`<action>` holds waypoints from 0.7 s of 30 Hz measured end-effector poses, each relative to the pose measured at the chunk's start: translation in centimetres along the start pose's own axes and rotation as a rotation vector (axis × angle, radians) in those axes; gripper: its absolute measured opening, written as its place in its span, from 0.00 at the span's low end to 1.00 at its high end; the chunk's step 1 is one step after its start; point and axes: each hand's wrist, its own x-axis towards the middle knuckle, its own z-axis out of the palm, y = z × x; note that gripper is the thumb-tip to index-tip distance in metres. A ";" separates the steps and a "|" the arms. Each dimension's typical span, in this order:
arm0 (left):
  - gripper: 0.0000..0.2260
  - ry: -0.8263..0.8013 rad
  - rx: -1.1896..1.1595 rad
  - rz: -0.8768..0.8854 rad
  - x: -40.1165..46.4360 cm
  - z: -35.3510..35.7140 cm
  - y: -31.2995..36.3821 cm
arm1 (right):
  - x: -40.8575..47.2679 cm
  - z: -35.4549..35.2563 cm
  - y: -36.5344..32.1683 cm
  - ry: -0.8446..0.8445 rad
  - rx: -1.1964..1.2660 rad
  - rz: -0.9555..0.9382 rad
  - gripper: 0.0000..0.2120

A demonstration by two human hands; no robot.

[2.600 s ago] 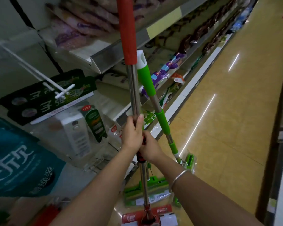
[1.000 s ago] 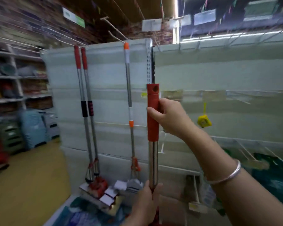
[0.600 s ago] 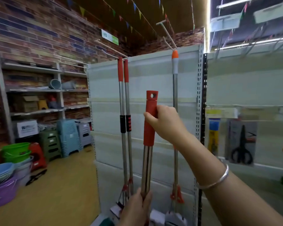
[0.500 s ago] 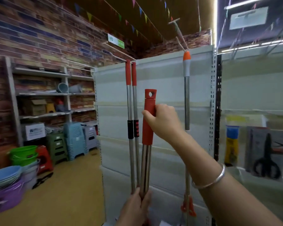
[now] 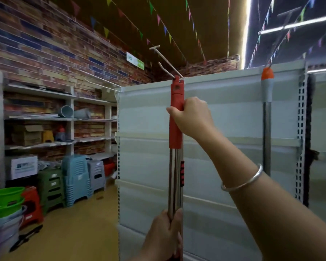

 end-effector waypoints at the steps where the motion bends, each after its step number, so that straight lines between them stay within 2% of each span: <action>1: 0.15 -0.006 -0.030 0.012 0.7 -0.8 -0.1 | 0.8 0.8 -0.4 0.013 -0.001 0.014 0.19; 6: 0.20 -0.056 -0.029 0.137 5.3 -5.1 0.6 | 5.9 3.8 -3.3 0.097 -0.087 0.038 0.16; 10: 0.17 -0.087 -0.077 0.165 8.6 -7.5 1.1 | 9.2 5.3 -4.5 0.125 -0.151 0.072 0.15; 15: 0.19 -0.095 -0.070 0.229 11.7 -8.8 1.0 | 11.8 7.0 -4.4 0.149 -0.275 0.088 0.16; 21: 0.19 -0.080 -0.038 0.275 15.6 -8.8 0.8 | 14.2 7.8 -3.4 0.179 -0.266 0.078 0.16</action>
